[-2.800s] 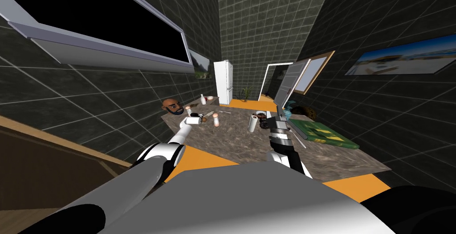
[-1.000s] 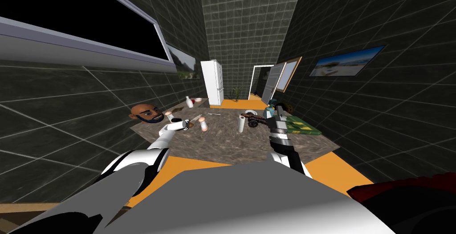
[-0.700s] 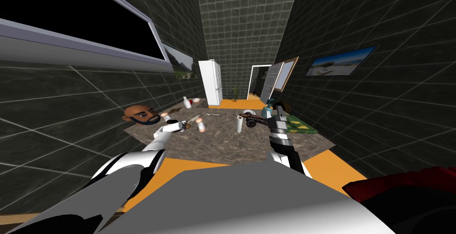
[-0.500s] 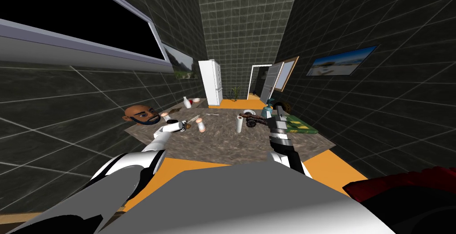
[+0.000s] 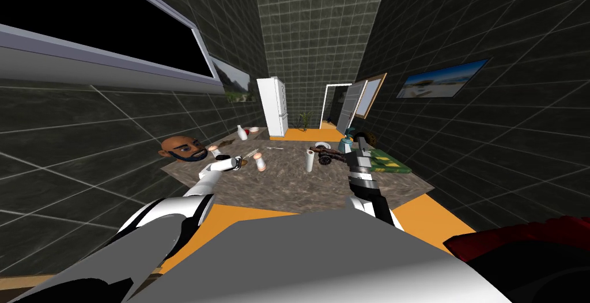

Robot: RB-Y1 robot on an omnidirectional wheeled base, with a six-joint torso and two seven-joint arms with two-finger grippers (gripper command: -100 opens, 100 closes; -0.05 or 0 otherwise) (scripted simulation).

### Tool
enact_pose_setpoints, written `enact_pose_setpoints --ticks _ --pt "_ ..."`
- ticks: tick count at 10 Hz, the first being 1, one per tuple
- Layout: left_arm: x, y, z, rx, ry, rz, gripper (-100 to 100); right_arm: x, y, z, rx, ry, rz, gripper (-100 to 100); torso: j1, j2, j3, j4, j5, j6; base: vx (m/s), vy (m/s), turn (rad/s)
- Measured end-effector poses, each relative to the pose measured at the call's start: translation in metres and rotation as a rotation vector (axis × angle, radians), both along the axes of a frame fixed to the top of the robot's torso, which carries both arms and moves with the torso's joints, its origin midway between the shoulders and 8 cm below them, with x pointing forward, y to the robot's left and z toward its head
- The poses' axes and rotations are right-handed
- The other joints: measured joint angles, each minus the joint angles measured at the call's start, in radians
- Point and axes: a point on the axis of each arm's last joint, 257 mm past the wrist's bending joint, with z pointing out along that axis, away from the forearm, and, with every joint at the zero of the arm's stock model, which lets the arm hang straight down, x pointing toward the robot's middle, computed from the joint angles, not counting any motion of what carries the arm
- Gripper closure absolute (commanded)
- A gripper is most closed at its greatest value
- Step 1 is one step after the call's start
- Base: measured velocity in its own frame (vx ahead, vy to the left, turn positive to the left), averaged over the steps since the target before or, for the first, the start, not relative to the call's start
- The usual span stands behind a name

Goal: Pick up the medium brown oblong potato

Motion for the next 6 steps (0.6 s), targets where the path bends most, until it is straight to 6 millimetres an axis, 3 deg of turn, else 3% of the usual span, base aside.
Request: enact_pose_setpoints --ticks 1,2,6 --pt "0.0 0.0 0.0 0.0 0.0 0.0 100 0.0 0.0 0.0 0.0 0.0 0.0 0 0.0 0.0 0.0 0.0 0.0 0.0 -0.011 0.029 0.116" --pt "0.005 -0.008 0.002 0.0 -0.002 -0.011 100 0.0 0.0 0.0 0.0 0.0 0.0 0 0.001 0.001 0.0 0.0 0.0 -0.001 -0.02 0.061 0.162" --pt "0.034 -0.075 0.005 -0.005 0.0 -0.071 100 0.0 0.0 0.0 0.0 0.0 0.0 0 0.004 0.002 0.001 0.0 0.001 -0.001 -0.023 0.067 0.149"
